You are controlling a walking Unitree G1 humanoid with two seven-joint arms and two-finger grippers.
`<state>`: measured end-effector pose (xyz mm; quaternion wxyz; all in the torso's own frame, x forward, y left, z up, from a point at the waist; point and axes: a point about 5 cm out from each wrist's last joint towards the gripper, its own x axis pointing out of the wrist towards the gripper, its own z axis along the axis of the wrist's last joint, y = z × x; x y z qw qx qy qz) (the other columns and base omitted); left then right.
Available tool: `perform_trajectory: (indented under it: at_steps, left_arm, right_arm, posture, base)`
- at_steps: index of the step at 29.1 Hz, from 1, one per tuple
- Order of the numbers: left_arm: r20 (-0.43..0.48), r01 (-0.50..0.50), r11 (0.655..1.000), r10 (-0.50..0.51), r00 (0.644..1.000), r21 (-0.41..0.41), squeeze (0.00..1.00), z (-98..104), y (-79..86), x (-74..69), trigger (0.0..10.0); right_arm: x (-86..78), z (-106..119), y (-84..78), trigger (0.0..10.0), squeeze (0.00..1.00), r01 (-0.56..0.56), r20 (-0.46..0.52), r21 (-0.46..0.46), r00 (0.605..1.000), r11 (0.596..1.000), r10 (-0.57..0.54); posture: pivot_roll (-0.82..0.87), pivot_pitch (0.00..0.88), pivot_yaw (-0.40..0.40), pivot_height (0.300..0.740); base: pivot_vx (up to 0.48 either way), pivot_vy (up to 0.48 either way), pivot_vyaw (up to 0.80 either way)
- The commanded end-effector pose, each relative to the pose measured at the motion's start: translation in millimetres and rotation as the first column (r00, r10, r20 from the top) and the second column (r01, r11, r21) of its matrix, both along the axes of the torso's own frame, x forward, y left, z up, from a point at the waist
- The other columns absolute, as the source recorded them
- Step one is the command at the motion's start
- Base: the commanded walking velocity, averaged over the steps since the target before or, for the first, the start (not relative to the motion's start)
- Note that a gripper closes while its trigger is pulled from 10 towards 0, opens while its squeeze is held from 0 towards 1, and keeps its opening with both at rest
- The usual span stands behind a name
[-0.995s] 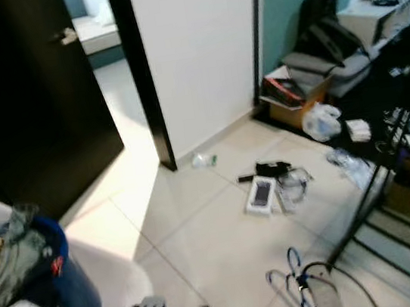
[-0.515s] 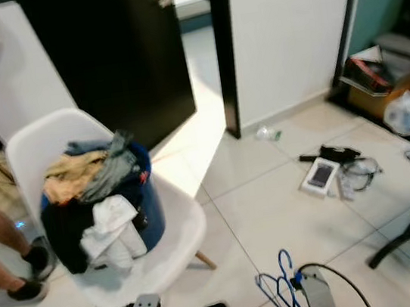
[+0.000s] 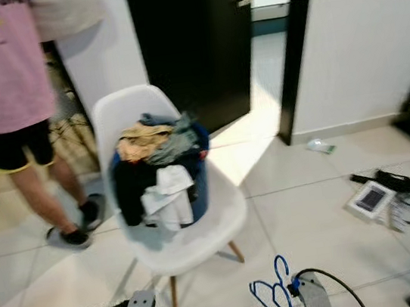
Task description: Hang hanger
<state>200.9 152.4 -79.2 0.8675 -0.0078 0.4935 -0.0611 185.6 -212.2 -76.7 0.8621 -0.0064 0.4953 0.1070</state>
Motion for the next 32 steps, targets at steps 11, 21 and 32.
perform_trajectory:
  at_steps: [11, 21, 32]
  left_arm:
    - [0.019, -0.042, 0.998, 0.041, 0.999, 0.038, 0.0, 0.0, 0.4, 0.4, 10.0]
    - [0.034, -0.052, 0.998, 0.051, 0.998, 0.04, 0.0, 0.3, -0.3, 1.0, 10.0]
    - [0.037, -0.043, 0.998, 0.041, 0.998, 0.042, 0.0, 0.6, -0.3, 1.5, 10.0]
  right_arm:
    - [4.3, 2.2, 3.9, 10.0, 0.0, -0.031, 0.023, 0.024, 0.999, 0.999, 0.031]
    - [3.9, 2.3, 5.4, 10.0, 0.0, -0.043, 0.022, 0.047, 0.999, 0.998, 0.042]
    - [4.1, 2.4, 6.0, 10.0, 0.0, -0.057, 0.02, 0.049, 0.998, 0.997, 0.056]
  posture:
    - [0.05, 0.0, -0.038, 0.74]
    - [0.05, 0.0, -0.038, 0.74]
    - [0.05, 0.0, -0.037, 0.74]
  base:
    - [0.0, 0.0, 0.8]
    - [0.0, 0.0, 0.8]
    - [0.0, 0.0, 0.8]
